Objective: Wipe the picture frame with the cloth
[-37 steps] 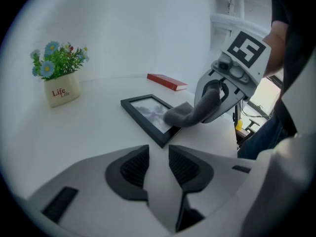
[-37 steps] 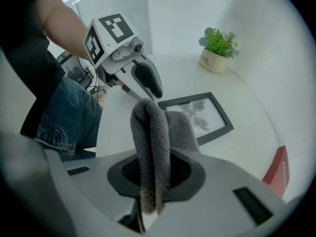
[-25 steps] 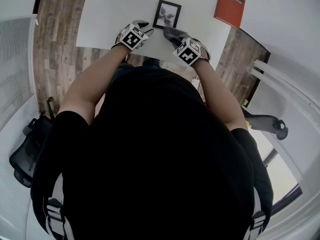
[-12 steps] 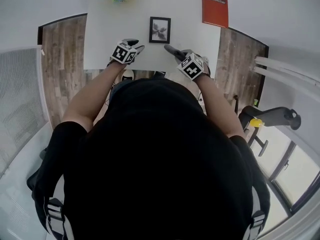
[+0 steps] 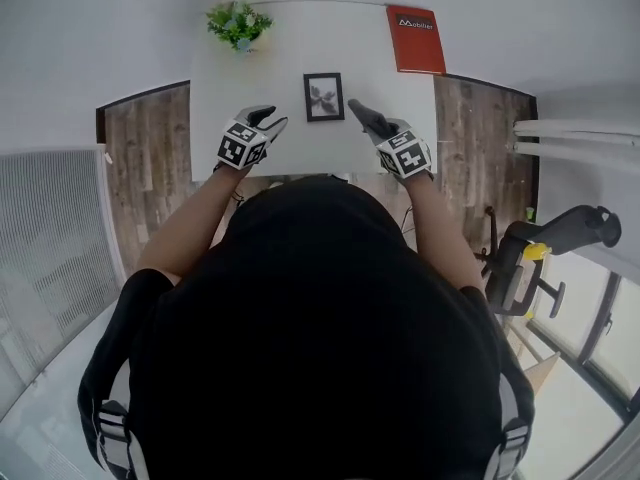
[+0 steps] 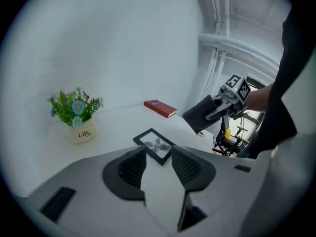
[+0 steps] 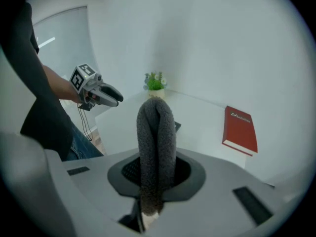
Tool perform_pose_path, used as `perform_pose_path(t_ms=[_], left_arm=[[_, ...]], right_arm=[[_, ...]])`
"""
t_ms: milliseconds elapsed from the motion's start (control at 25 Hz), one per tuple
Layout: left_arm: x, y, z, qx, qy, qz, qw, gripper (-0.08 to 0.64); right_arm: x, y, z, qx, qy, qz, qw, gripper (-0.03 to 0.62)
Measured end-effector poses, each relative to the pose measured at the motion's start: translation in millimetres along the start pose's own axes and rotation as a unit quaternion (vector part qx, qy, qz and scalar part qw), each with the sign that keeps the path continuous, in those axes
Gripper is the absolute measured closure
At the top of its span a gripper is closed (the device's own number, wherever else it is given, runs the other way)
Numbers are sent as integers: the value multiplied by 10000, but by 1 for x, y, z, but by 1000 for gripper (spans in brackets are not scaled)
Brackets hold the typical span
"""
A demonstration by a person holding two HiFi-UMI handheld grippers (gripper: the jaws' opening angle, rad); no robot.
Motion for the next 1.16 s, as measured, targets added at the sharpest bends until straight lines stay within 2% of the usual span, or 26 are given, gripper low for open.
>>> perform_pose_path(t_ms=[200, 480, 760, 1000, 1160], left_arm=[[24, 6, -28, -262, -270, -26, 9993, 397], [51, 33, -56, -527, -491, -55, 9974, 410], [69, 49, -69, -671, -747, -47, 9949, 445], [86, 50, -75, -784, -911, 45, 9927, 453], [103, 47, -80, -935, -915, 145, 9913, 459]], right_arm=[[31, 3, -19, -398, -586, 351, 9969, 543], [57, 15, -52, -798, -1358, 653, 9854, 543], [71, 30, -62, -1011, -1707, 930, 9757, 543], [83, 34, -67, -1299, -2027, 1222, 9629, 543], [91, 43, -75, -1379, -2145, 1306, 9581, 543]])
Point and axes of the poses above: the fingertips, and each gripper's own axes: x backward along the fingers, y to its left, z out of its underside, the point moved 9 cm from there along x, backward along the fingers, and after that the axes turned 5 degrees about -y, right-handed, at the moved point
